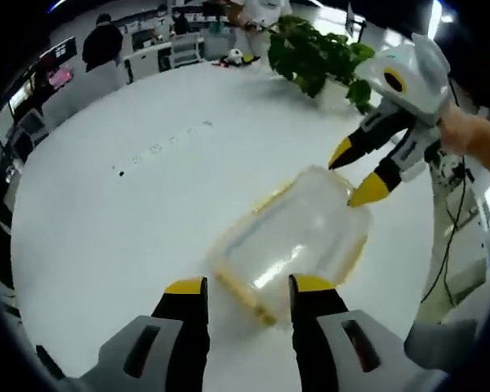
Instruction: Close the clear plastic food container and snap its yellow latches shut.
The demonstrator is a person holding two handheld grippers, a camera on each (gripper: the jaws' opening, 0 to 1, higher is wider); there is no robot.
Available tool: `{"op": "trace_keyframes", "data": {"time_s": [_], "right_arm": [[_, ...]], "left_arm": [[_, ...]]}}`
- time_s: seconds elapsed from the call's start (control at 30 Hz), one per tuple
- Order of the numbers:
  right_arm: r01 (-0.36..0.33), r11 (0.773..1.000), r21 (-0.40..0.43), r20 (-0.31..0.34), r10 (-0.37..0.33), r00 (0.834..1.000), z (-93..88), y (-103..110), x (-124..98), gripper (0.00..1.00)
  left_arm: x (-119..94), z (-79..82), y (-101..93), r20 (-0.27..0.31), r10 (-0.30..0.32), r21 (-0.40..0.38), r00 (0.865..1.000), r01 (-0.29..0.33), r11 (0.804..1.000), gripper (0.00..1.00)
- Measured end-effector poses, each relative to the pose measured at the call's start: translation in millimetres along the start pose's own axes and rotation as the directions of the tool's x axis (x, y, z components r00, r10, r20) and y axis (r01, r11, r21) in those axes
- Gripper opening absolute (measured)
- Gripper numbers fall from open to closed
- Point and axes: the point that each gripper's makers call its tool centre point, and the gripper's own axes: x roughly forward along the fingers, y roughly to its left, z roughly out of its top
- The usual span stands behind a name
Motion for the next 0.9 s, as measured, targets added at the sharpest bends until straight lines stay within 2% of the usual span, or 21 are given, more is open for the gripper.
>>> {"op": "trace_keyframes", "data": {"time_s": [0.07,0.17,0.23,0.4,0.47,0.7,0.83,0.9], "right_arm": [[0.036,0.999,0.04,0.034,-0.037,0.999,2.6,-4.7,-1.5,0.33],[0.024,0.996,0.09,0.05,-0.028,0.998,0.2,-1.5,-1.6,0.31],[0.012,0.989,0.146,0.057,-0.02,0.998,-1.5,2.2,-1.9,0.3],[0.01,0.975,0.221,0.085,-0.029,0.996,-1.6,1.3,-0.2,0.31],[-0.002,0.961,0.278,0.089,-0.023,0.996,-1.8,1.6,1.2,0.31],[-0.008,0.946,0.323,0.098,-0.025,0.995,-1.8,3.4,2.2,0.3],[0.006,0.951,0.308,0.105,-0.04,0.994,-1.8,5.1,2.1,0.28],[0.011,0.941,0.338,0.108,-0.05,0.993,-1.1,4.3,3.4,0.27]], "left_arm": [[0.6,-1.7,-4.4,0.011,-0.012,-0.034,1.0,0.013,0.999,0.37],[2.8,-5.7,-6.4,0.02,-0.017,-0.074,1.0,0.019,0.997,0.37],[3.9,-5.3,-6.5,0.041,-0.024,-0.132,0.999,0.029,0.991,0.37],[5.3,-7.9,-5.3,0.041,-0.045,-0.197,0.998,0.052,0.979,0.37],[5.6,-8.3,-5.6,0.038,-0.048,-0.212,0.998,0.055,0.976,0.37],[6.5,-8.5,-7.3,0.034,-0.058,-0.24,0.998,0.064,0.969,0.36],[6.9,-7.2,-10.0,0.03,-0.055,-0.227,0.998,0.06,0.972,0.34],[7.9,-7.4,-10.3,0.032,-0.052,-0.26,0.998,0.058,0.964,0.31]]}}
